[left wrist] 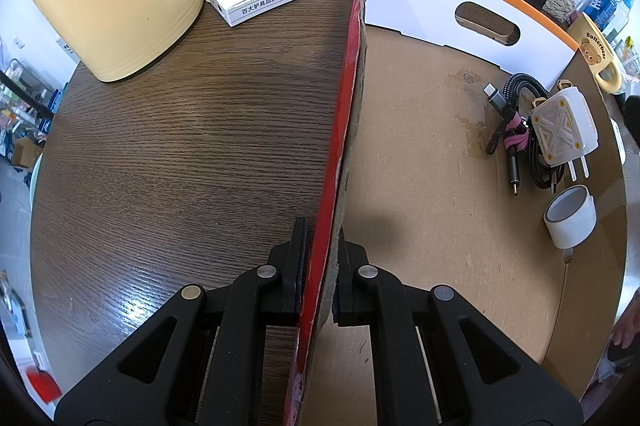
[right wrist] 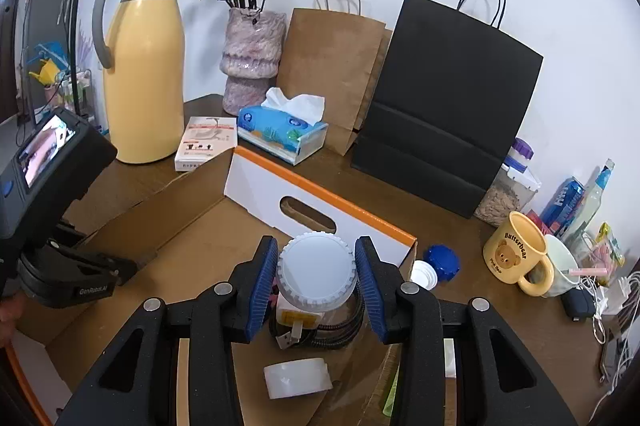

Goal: Organize rigid objects
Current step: 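Carry the bottle cap into the orange box and open the right gripper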

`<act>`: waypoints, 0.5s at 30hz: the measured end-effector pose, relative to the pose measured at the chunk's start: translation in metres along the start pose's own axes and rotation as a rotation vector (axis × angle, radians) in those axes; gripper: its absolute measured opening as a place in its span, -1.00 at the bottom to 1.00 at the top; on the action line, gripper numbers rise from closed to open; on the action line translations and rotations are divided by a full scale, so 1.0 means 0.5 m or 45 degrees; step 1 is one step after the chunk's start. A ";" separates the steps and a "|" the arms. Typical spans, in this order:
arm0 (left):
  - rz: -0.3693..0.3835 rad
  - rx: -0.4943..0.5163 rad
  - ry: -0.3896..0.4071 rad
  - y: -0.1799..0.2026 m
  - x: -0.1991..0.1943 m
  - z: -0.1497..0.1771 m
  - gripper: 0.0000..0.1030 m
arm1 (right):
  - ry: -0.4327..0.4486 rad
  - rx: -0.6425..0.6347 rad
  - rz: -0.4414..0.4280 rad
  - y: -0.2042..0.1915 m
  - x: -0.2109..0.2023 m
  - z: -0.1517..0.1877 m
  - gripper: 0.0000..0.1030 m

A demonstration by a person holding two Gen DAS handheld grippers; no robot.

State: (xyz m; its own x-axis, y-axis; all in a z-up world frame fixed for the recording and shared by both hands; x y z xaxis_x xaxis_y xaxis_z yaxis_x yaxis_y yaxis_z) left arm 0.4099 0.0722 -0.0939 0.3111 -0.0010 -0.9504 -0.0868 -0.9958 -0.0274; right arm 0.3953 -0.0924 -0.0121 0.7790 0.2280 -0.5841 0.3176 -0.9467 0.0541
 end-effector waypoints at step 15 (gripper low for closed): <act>0.000 0.000 0.000 0.000 0.000 0.000 -0.91 | -0.003 0.044 0.023 0.015 0.001 -0.001 0.68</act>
State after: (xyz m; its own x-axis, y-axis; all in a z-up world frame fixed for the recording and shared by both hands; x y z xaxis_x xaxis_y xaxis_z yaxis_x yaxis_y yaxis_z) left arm 0.4099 0.0721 -0.0938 0.3111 -0.0009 -0.9504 -0.0869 -0.9958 -0.0275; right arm 0.3981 -0.0993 -0.0117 0.7831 0.2101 -0.5854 0.2843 -0.9580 0.0365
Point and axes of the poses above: each gripper's, at about its wrist camera, not at the fingertips, and x roughly the way its jaws point, y to its right, z to its underside, the point moved 2 cm from there along x, roughly the way its jaws point, and after that the axes turned 10 degrees about x, right-handed, at the moved point
